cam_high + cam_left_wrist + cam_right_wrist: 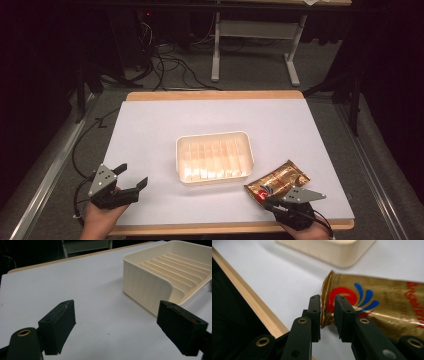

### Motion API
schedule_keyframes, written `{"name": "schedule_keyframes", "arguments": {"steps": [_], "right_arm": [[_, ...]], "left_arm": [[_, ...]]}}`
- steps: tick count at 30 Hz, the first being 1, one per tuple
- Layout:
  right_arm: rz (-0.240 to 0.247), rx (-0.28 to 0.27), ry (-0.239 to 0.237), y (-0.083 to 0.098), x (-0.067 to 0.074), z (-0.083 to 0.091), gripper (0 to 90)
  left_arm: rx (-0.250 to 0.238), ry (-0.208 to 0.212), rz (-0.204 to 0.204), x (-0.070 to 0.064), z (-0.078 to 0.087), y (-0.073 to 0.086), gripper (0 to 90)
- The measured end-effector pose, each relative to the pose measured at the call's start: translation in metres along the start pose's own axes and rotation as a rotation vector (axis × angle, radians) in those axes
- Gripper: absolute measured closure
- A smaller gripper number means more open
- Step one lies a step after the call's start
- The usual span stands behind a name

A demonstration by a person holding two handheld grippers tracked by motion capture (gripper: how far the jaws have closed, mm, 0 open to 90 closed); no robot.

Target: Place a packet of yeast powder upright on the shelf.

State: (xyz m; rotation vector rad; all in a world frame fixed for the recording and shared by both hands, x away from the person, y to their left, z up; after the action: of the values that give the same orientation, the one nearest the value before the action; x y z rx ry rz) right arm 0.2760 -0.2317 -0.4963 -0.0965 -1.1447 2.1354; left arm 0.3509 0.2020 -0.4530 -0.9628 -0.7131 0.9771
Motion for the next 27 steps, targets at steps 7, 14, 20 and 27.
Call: {"name": "schedule_keyframes", "arguments": {"steps": [7, 14, 20, 27], "right_arm": [[-0.054, -0.164, 0.109, -0.014, -0.031, 0.031, 78.7], [-0.145, -0.231, 0.215, -0.016, -0.076, 0.046, 78.7], [-0.191, -0.255, 0.281, -0.015, -0.100, 0.052, 77.9], [-0.238, -0.268, 0.316, -0.007, -0.117, 0.061, 72.2]], "left_arm": [[-0.007, -0.026, 0.018, 0.007, 0.009, 0.003, 15.8], [0.007, -0.058, 0.030, 0.015, 0.019, 0.011, 15.8], [0.014, -0.075, 0.053, 0.022, 0.024, 0.016, 15.8], [0.026, -0.089, 0.052, 0.026, 0.023, 0.019, 15.7]]}}
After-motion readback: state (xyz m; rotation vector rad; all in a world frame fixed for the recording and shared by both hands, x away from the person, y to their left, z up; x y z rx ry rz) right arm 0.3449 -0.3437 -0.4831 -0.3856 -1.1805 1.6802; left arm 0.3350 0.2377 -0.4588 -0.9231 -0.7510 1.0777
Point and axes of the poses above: each handheld gripper's, and its own axes: z roughly backward along the jaws, y roughly out of its underside, x roughly to its left, the point moved 7 cm from there along -z, roughly forward along the jaws, and after that the axes turned 13 degrees about -y, right-handed, at the moved point
